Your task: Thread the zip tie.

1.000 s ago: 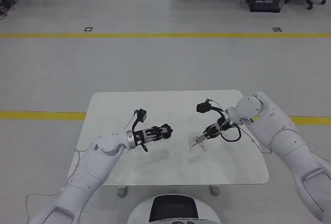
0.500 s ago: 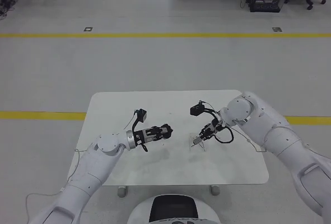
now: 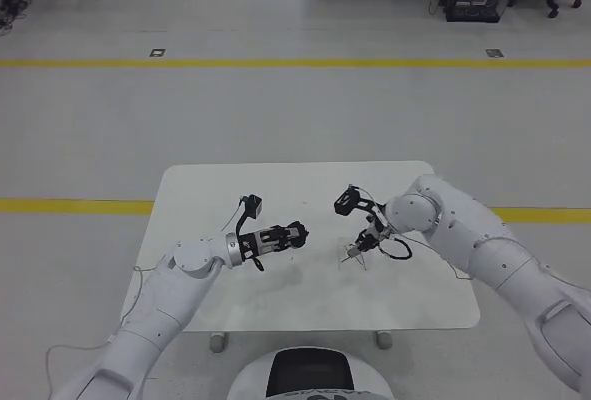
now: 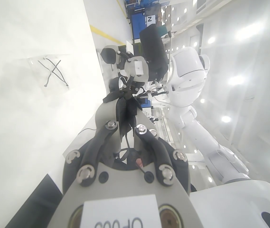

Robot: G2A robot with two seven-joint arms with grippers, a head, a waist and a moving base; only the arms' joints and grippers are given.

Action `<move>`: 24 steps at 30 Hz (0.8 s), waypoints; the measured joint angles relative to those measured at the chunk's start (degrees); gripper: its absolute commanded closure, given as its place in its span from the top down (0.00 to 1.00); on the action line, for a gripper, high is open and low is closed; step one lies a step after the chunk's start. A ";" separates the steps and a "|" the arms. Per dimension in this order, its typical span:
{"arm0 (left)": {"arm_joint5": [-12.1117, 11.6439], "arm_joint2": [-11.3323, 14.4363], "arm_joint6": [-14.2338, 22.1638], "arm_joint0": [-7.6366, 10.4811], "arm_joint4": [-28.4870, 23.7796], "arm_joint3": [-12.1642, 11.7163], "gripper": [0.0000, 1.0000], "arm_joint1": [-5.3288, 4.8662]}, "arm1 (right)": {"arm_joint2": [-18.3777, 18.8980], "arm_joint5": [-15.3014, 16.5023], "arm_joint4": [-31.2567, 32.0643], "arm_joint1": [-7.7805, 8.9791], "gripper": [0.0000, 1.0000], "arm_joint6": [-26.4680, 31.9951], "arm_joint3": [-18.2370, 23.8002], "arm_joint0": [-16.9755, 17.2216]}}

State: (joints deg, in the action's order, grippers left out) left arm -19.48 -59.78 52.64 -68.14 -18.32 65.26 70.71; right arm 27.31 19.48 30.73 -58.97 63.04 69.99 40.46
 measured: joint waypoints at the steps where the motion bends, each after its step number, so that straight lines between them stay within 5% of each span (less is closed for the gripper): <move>1: 0.00 0.00 0.00 0.00 0.00 0.00 0.00 0.00 | -0.74 0.00 1.58 0.02 1.00 -0.96 -0.20 -0.16; 11: 0.00 0.00 0.00 0.00 0.00 0.00 0.00 0.00 | -7.35 0.00 5.25 -1.27 1.00 -10.94 -3.09 -2.17; 20: 0.00 0.00 0.00 0.00 0.00 0.00 0.00 0.00 | -7.66 -0.09 5.19 -1.30 1.00 -11.30 -3.12 -2.10; 21: 0.00 0.00 0.00 0.00 0.00 0.00 0.00 0.00 | -7.71 -0.16 5.82 -1.31 0.94 -11.76 -3.13 -1.82; 23: 0.00 0.00 0.00 0.00 0.00 0.00 0.00 0.00 | -7.84 -0.04 7.19 -1.44 0.48 -12.27 -3.69 -1.25; 24: 0.00 0.00 0.00 0.00 0.00 0.00 0.00 0.00 | -7.90 -0.01 7.42 -1.56 0.43 -12.27 -3.91 -1.17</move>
State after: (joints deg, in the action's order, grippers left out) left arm -19.48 -59.78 52.64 -68.14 -18.32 65.26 70.71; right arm 19.41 19.47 38.15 -60.53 50.77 66.07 39.30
